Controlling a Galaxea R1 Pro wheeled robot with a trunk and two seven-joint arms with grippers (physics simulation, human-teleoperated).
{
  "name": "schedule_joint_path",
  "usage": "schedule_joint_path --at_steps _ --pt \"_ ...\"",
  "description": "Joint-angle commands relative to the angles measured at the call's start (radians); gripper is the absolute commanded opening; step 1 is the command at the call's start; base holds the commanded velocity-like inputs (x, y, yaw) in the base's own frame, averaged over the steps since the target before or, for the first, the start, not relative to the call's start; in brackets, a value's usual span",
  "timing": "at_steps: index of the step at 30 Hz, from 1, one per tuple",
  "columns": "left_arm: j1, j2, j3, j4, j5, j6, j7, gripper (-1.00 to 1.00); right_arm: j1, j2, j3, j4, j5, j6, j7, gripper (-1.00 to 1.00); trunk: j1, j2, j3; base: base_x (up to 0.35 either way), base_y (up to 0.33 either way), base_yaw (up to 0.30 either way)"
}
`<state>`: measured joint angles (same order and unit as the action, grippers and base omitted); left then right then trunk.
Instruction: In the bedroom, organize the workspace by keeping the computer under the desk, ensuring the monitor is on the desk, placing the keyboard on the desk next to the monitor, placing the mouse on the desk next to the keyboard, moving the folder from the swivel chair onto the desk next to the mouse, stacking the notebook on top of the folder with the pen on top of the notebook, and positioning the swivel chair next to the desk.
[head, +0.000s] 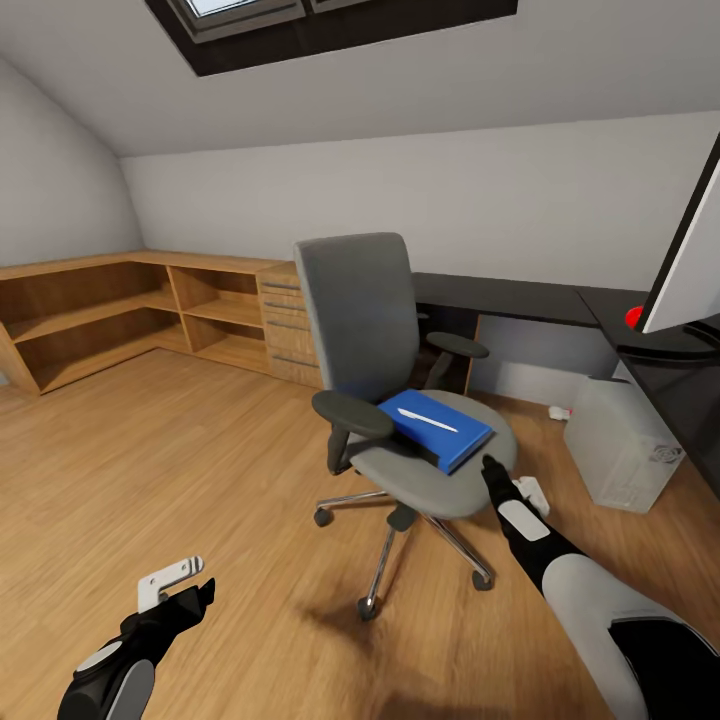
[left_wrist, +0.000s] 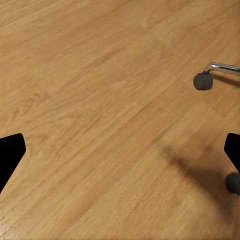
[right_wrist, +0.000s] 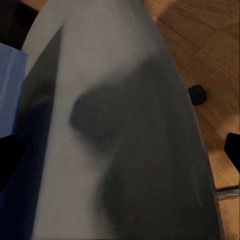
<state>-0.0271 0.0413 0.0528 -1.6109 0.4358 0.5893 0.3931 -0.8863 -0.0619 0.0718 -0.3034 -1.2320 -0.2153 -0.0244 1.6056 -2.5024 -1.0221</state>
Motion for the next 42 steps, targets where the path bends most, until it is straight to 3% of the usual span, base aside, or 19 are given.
schedule_joint_path --at_steps 1,42 --pt "-0.001 0.0 -0.001 -0.001 0.011 0.003 0.009 1.0 0.0 0.0 0.008 -0.006 -0.009 -0.004 -0.003 1.0 0.0 0.0 -0.001 0.0 0.0 0.0" --pt "-0.001 0.002 0.0 -0.003 0.011 0.002 0.007 1.0 0.0 -0.005 0.006 -0.029 -0.008 -0.004 -0.002 1.0 0.0 0.0 -0.002 0.025 0.029 -0.029"
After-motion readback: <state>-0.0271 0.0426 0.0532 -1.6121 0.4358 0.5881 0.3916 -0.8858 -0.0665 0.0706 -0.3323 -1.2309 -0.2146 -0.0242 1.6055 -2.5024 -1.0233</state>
